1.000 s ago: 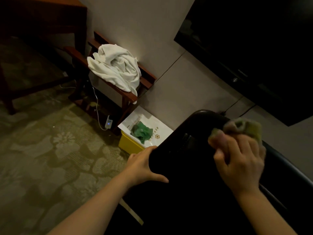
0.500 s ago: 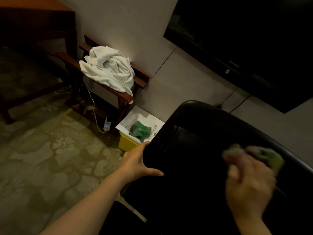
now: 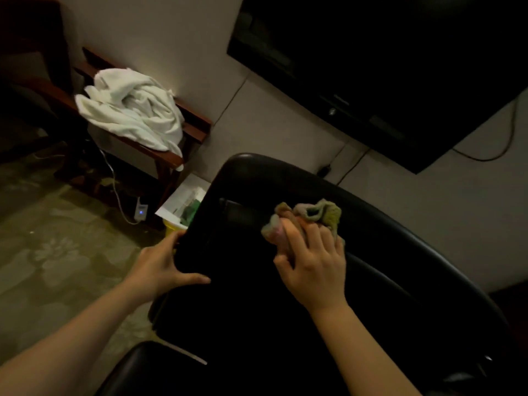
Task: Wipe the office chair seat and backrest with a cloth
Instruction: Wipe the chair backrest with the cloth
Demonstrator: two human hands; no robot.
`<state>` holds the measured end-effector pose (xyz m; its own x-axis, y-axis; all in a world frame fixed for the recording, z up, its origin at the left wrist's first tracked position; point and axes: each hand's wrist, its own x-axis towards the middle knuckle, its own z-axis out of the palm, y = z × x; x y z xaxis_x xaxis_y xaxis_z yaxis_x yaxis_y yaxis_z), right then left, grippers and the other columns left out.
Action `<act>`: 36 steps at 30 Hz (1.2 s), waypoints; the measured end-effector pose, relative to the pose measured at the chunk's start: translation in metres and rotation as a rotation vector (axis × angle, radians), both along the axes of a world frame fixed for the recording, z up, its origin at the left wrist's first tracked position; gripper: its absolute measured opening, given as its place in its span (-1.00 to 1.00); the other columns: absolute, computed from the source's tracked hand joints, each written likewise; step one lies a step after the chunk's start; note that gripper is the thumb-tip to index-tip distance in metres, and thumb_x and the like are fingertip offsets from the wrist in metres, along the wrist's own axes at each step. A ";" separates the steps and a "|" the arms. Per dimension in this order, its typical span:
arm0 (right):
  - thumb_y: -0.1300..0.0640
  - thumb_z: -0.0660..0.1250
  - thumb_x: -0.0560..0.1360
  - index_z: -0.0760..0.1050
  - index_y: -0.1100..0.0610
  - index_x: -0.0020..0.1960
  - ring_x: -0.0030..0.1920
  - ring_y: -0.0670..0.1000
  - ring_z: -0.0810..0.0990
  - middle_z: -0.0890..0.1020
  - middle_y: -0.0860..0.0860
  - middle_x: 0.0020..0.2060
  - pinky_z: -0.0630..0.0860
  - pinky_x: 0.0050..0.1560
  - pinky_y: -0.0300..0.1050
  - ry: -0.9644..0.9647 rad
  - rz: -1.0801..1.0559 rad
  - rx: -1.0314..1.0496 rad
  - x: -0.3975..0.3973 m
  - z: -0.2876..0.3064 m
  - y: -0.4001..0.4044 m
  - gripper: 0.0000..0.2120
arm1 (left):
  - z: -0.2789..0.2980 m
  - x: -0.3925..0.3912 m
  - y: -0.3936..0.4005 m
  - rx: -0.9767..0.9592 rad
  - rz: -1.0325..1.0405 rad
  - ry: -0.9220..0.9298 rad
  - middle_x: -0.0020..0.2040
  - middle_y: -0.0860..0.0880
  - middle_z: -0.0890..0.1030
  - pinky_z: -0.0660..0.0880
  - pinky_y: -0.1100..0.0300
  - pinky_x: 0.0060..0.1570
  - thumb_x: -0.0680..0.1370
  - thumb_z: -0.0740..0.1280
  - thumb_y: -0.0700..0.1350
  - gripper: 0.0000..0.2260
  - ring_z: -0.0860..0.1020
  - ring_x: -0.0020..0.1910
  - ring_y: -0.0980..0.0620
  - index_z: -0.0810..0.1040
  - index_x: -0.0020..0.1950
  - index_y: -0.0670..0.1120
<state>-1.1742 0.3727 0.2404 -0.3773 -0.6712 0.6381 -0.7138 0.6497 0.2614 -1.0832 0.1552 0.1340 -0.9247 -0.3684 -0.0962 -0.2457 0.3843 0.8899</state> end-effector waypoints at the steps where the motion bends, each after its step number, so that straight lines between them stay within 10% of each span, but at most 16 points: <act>1: -0.06 0.16 0.40 0.37 0.03 0.21 -0.05 0.08 0.39 0.39 0.03 0.02 0.41 -0.13 -0.04 0.026 -0.028 -0.014 -0.002 0.000 0.019 -0.60 | 0.003 0.000 0.001 -0.014 -0.016 -0.009 -0.01 0.19 0.50 0.39 0.22 0.00 -0.19 0.30 0.54 0.03 0.49 0.04 0.14 0.33 0.20 0.13; 9: 0.00 0.13 0.37 0.37 0.12 0.15 -0.08 0.19 0.37 0.45 0.16 0.00 0.28 -0.13 0.07 0.086 -0.307 -0.061 -0.008 -0.007 0.147 -0.61 | 0.012 -0.002 0.017 0.043 0.016 -0.039 0.06 0.02 0.45 0.35 0.02 0.22 0.16 0.58 -0.07 -0.20 0.43 0.20 -0.06 0.31 0.33 -0.08; 17: 0.05 0.07 0.43 0.35 0.26 0.06 -0.07 0.27 0.40 0.52 0.37 -0.07 0.37 -0.10 0.16 -0.087 -0.542 -0.312 0.011 -0.005 0.191 -0.67 | 0.029 0.003 0.011 0.106 -0.077 -0.061 0.19 0.07 0.40 0.38 0.02 0.25 -0.18 0.50 0.38 0.21 0.39 0.24 0.04 0.18 0.39 0.02; 24: 0.12 0.06 0.51 0.31 0.14 0.41 0.40 0.18 0.24 0.32 0.21 0.41 0.15 0.34 -0.03 -0.126 -0.249 -0.436 0.001 0.019 0.079 -0.53 | 0.130 -0.029 0.049 -0.567 0.048 0.508 0.53 -0.03 -0.01 -0.06 0.02 0.41 0.38 0.25 0.32 -0.15 0.00 0.47 0.01 -0.10 0.49 0.04; 28: 0.04 0.09 0.48 0.12 -0.08 0.49 0.48 0.03 0.07 0.04 -0.05 0.52 0.22 0.33 0.18 -0.068 -0.166 -0.086 0.017 -0.042 0.036 -0.43 | 0.160 -0.070 0.081 -0.822 -0.069 0.511 0.52 0.02 0.11 -0.16 0.00 0.43 0.54 -0.04 0.22 -0.44 0.01 0.49 0.06 -0.03 0.49 0.05; 31: 0.06 0.11 0.43 0.12 -0.17 0.47 0.19 0.07 0.45 0.27 -0.09 0.43 0.31 0.21 0.08 -0.033 -0.074 0.023 0.018 -0.064 0.082 -0.39 | 0.156 -0.085 0.087 -1.000 -0.137 0.479 0.39 -0.03 0.36 0.00 -0.04 0.41 0.57 -0.02 0.15 -0.56 0.26 0.39 -0.05 0.21 0.42 0.05; 36: 0.07 0.07 0.49 0.10 0.13 0.50 0.44 0.21 0.10 0.09 0.22 0.49 0.08 0.33 0.30 -0.022 -0.597 -0.466 0.019 -0.066 0.191 -0.42 | 0.153 -0.090 0.078 -1.000 -0.069 0.494 0.25 -0.16 0.45 0.18 -0.02 0.27 0.55 -0.04 0.17 -0.53 0.36 0.25 -0.17 0.31 0.33 -0.07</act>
